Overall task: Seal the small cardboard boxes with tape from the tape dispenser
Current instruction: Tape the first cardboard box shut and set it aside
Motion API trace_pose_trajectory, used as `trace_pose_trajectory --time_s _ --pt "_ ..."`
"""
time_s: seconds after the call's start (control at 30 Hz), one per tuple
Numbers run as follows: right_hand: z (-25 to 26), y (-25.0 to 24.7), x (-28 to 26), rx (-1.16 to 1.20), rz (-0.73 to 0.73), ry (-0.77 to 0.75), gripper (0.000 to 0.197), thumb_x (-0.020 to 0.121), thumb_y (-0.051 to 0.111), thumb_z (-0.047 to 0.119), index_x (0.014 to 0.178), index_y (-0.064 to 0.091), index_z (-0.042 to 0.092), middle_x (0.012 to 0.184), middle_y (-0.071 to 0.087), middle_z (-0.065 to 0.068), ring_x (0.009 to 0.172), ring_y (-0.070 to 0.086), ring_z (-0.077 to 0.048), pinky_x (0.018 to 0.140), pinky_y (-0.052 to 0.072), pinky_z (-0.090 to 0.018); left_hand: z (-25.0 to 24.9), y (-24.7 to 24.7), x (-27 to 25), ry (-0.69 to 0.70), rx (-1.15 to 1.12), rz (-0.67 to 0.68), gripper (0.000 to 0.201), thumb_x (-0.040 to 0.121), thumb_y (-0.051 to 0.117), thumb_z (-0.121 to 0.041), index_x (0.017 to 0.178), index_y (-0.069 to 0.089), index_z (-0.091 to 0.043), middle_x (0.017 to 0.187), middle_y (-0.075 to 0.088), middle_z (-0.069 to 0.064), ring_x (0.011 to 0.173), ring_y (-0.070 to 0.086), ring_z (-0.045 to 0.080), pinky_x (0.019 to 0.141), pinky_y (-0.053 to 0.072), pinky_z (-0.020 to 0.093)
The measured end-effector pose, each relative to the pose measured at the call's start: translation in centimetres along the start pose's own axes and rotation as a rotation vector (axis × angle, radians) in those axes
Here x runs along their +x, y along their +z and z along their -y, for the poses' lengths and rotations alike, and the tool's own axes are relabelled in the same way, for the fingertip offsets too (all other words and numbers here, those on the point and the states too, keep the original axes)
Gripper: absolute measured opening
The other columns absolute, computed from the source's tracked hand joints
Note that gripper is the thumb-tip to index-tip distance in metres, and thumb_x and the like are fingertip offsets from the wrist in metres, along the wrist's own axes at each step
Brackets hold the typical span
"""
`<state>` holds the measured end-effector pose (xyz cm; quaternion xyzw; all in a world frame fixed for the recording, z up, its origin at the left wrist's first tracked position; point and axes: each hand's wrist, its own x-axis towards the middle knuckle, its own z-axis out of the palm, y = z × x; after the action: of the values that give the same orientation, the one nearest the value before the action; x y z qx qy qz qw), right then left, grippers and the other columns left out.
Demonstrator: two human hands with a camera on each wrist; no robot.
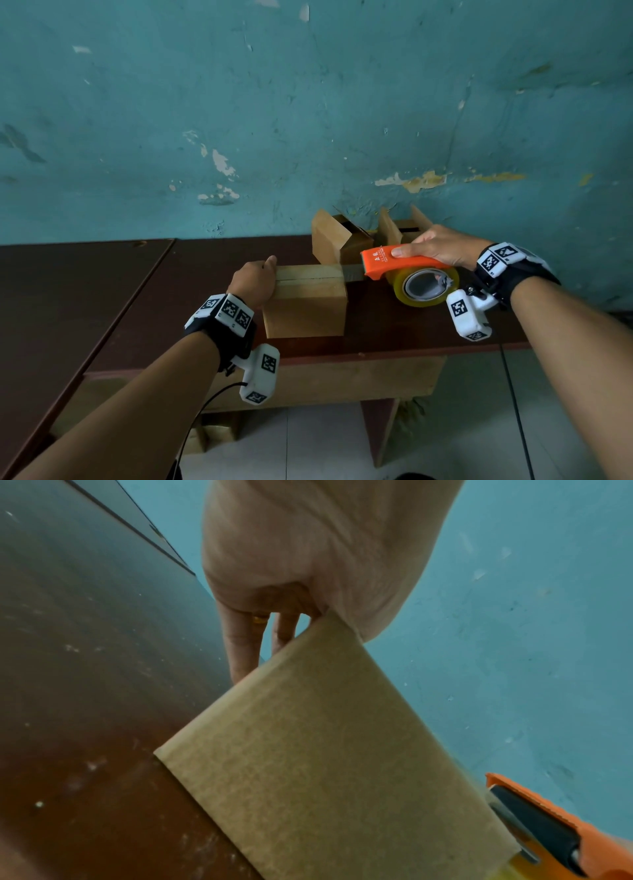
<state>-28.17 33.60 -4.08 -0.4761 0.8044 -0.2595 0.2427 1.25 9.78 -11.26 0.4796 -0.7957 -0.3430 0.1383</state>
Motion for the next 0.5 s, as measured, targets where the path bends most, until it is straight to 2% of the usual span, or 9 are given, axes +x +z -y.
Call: trace_pose_trajectory --time_s 0.13,0.23,0.33,0.4,0.5 --pt "-0.6 0.1 0.0 0.008 -0.011 0.000 0.113 0.048 0.075 0.095 0.091 0.073 -0.009 0.080 0.072 -0.020 0.073 0.068 -0.025 0.082 0.050 -0.035 0.0 0.0 0.0 0.002 0.019 -0.002 0.056 0.110 0.027 -0.052 0.120 0.067 -0.013 0.119 0.064 0.013 0.111 0.060 0.032 0.101 0.048 0.044" --pt "-1.2 0.2 -0.1 0.026 0.003 0.006 0.107 0.053 0.077 0.088 0.095 0.073 -0.010 0.091 0.075 -0.027 0.076 0.069 -0.027 0.083 0.052 -0.036 -0.1 0.0 0.0 0.004 0.013 -0.005 0.055 0.110 0.027 -0.052 0.116 0.066 -0.014 0.112 0.063 0.011 0.105 0.059 0.030 0.099 0.050 0.044" --pt "-1.5 0.2 -0.1 0.032 0.002 0.007 0.108 0.053 0.077 0.090 0.093 0.072 -0.010 0.089 0.075 -0.026 0.075 0.069 -0.028 0.083 0.051 -0.037 -0.2 0.1 0.0 0.003 0.020 -0.005 0.055 0.111 0.027 -0.051 0.118 0.065 -0.013 0.110 0.060 0.009 0.102 0.056 0.028 0.092 0.046 0.039" --pt "-1.6 0.3 0.0 0.024 0.010 0.013 0.105 0.052 0.076 0.091 0.090 0.074 -0.007 0.087 0.075 -0.024 0.074 0.070 -0.027 0.083 0.052 -0.038 -0.2 0.1 -0.1 0.003 0.024 -0.003 0.055 0.111 0.026 -0.051 0.120 0.065 -0.013 0.111 0.060 0.010 0.103 0.057 0.028 0.091 0.045 0.039" --pt "-1.6 0.7 0.1 -0.002 0.027 0.009 0.084 0.056 0.076 0.090 0.076 0.073 0.009 0.076 0.075 -0.013 0.068 0.070 -0.021 0.081 0.051 -0.036 -0.1 0.2 0.0 -0.001 0.016 0.001 0.055 0.110 0.026 -0.053 0.117 0.065 -0.015 0.112 0.062 0.010 0.105 0.058 0.029 0.093 0.047 0.041"
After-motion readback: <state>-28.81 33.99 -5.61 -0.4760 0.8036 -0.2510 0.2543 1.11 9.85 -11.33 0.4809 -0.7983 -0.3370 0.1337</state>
